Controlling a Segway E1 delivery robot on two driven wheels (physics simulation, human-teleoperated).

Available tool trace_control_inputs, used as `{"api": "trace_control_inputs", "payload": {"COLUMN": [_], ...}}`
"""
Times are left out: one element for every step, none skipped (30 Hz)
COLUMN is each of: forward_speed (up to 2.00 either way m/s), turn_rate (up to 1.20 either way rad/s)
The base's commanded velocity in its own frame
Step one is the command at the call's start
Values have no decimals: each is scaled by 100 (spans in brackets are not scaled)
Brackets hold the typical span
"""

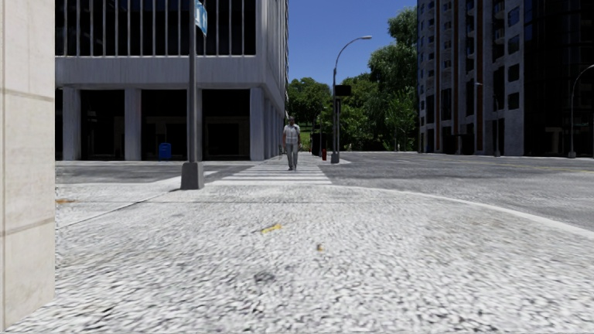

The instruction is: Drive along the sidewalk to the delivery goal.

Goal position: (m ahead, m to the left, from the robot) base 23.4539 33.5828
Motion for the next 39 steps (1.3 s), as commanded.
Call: {"api": "trace_control_inputs", "payload": {"forward_speed": [200,200,200,200,200,200,200,200,194,194,185,166,164,163,163,163,163,163,163,163,163,163,163,162,158,156,156,156,156,156,156,156,156,156,157,157,157,157,157], "turn_rate": [0,0,0,0,0,0,0,0,5,5,32,70,72,73,73,73,73,73,73,73,73,73,73,73,73,73,73,73,73,73,72,72,65,62,61,48,48,0,0]}}
